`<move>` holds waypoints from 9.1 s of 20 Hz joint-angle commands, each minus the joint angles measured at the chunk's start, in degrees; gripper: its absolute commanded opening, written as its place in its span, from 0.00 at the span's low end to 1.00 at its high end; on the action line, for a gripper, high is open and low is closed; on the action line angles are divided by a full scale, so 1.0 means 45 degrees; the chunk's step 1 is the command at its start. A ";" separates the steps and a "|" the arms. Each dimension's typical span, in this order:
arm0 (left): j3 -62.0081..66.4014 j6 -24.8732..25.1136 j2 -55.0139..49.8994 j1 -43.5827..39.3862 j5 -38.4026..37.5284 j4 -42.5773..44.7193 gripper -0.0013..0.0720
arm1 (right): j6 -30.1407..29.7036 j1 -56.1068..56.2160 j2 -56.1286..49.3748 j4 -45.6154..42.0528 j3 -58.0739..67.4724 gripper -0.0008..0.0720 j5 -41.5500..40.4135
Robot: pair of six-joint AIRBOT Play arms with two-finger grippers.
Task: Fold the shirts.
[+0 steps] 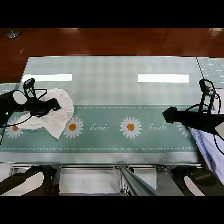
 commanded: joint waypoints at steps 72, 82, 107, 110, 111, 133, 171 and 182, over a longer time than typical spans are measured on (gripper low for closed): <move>-0.5770 0.8364 0.3827 -0.0287 -0.2147 -1.1681 0.07 | -0.5654 -0.4216 -0.1647 0.8442 -0.3774 0.86 -0.0534; -0.5552 0.8816 0.3784 -0.0180 -0.2025 -1.2123 0.06 | -0.5673 -0.1132 -0.7310 1.0210 -0.0685 0.86 -0.2987; 1.1953 0.7383 0.4838 0.3910 -0.3895 -1.2721 0.06 | -0.6042 -0.2973 -0.4308 0.4347 1.8467 0.04 0.4061; 1.2876 0.7339 0.5935 0.4211 -0.4949 -1.1239 0.06 | -0.5945 -0.2977 -0.2608 0.3293 1.8467 0.04 0.4813; 1.2891 0.7019 0.6460 0.4211 -0.5017 -1.0210 0.06 | -0.5809 -0.2977 -0.2166 0.2909 1.8467 0.04 0.5008; 0.0816 0.5076 0.3070 -0.1423 0.2511 -0.6033 0.06 | -0.5192 -0.2963 -0.5780 0.4639 0.7397 0.04 -0.1350; -0.4711 0.7431 0.1603 0.4648 -0.1860 -1.0860 0.97 | -0.5790 -0.5183 -0.3026 0.7766 -0.0379 0.87 -0.1705; -0.4206 0.8155 0.0549 0.3303 -0.2108 -1.0904 0.06 | -0.5513 -0.7922 -0.3031 0.7747 0.0646 0.87 -0.1049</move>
